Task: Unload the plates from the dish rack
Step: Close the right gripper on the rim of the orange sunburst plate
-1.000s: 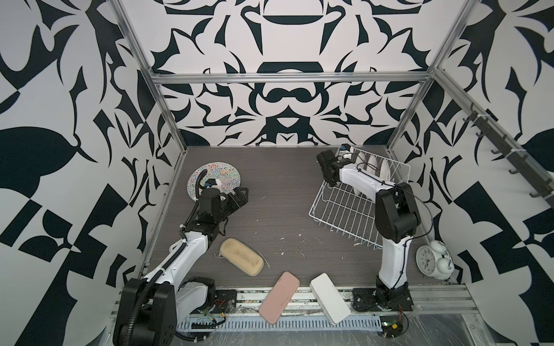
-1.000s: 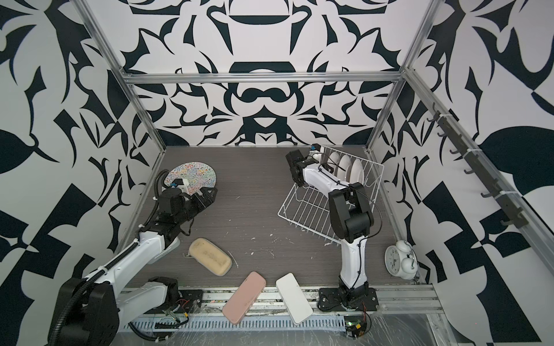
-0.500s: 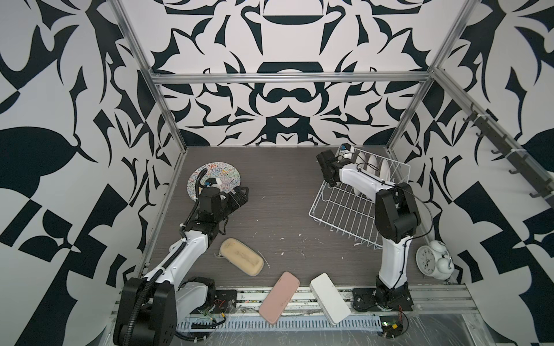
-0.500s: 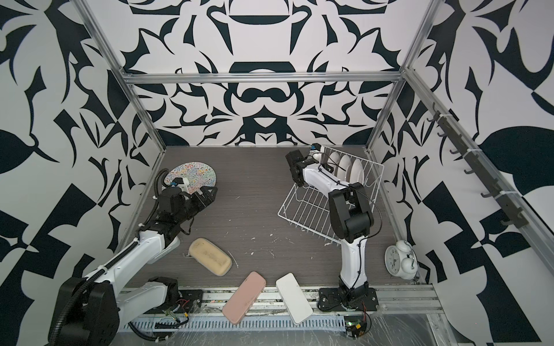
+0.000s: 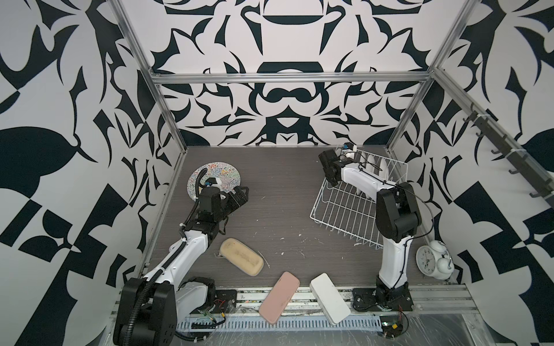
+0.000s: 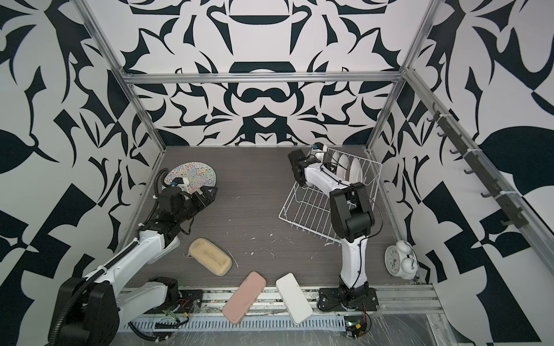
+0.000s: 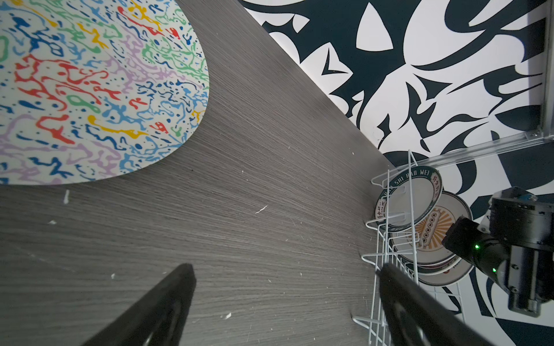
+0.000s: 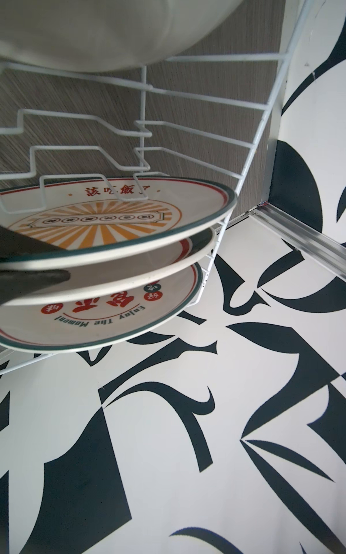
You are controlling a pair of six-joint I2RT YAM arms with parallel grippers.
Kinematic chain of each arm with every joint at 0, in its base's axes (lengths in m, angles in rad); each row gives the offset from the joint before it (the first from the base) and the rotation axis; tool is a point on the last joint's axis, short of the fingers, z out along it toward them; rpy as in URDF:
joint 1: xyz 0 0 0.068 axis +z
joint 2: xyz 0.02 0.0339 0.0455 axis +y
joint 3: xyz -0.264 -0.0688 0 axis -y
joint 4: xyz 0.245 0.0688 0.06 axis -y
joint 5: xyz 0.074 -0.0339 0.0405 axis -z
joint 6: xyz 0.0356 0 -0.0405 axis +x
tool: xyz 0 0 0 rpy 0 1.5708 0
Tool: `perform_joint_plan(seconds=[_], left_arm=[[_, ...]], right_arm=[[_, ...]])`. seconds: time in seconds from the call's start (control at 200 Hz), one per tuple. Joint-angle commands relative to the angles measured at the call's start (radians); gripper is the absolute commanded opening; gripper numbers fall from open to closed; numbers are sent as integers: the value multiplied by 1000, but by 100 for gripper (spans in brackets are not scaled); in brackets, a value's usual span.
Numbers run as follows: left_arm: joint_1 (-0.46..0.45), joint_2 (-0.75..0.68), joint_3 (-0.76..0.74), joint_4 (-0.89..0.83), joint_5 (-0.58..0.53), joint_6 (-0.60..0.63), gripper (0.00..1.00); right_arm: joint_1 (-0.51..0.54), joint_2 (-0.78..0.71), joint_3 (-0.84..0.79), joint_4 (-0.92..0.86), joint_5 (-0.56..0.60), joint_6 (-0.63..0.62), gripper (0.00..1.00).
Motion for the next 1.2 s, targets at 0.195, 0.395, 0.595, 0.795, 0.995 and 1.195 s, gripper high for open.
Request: perform_joint_plan(seconds=[0.195,0.395,0.595,0.795,0.995,1.195], left_arm=[[-3,-13,27,-5,2,0,100],[-4,-20,22,-7,-1,0,100],[-3,-24,21,-8,-2,3,100],[-3,-26,20,-13,-3,4,100],[-3,-35,19,-16,-3,4,100],[-3,-43,16,-20,-4,5,100]], right_arm=[[16,-14,21,36,15,-37,0],[33,12,15,98,99,-125,0],[46,22,19,123,155,-165,0],[54,2,14,154,167,-190,0],[62,-13,18,188,179,-231,0],[71,-25,26,204,206,-263,0]])
